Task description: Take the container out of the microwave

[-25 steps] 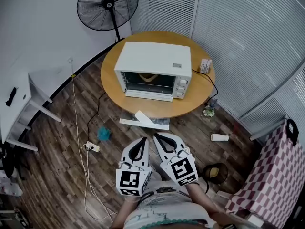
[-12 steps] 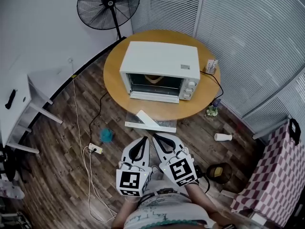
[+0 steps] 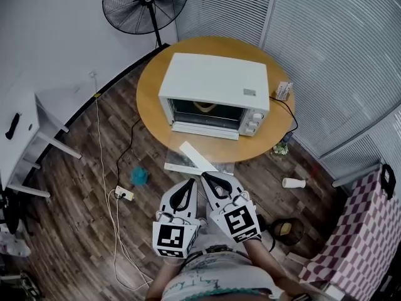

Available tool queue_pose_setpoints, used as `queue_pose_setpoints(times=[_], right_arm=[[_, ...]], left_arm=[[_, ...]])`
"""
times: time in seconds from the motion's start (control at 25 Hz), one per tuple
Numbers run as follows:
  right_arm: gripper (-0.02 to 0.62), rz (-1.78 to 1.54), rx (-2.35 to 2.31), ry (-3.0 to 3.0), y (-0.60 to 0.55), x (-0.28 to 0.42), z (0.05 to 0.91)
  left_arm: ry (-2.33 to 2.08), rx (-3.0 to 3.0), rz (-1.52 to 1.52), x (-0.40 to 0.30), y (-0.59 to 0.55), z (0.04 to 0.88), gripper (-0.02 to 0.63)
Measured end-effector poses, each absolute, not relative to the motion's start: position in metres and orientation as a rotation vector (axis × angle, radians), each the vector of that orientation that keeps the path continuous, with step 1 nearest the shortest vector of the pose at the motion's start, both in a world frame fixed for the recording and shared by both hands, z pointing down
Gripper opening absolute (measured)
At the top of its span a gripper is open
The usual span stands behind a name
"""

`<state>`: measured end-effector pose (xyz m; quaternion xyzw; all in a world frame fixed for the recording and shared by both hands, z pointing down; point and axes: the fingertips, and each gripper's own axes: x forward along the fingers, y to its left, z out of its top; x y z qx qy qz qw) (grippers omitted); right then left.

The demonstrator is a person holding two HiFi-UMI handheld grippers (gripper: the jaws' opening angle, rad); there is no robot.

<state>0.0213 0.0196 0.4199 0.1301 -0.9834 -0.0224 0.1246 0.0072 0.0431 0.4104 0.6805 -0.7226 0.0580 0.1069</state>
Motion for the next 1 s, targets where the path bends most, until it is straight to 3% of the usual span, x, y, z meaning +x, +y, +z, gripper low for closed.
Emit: queue_pose_setpoints(times=[1.0], right_arm=[[-0.006,0.0,0.357,-2.86,-0.103,-0.051,0.425]], left_arm=[[-2.1,1.993,0.2,-0.063,-0.083,0.419,0.014]])
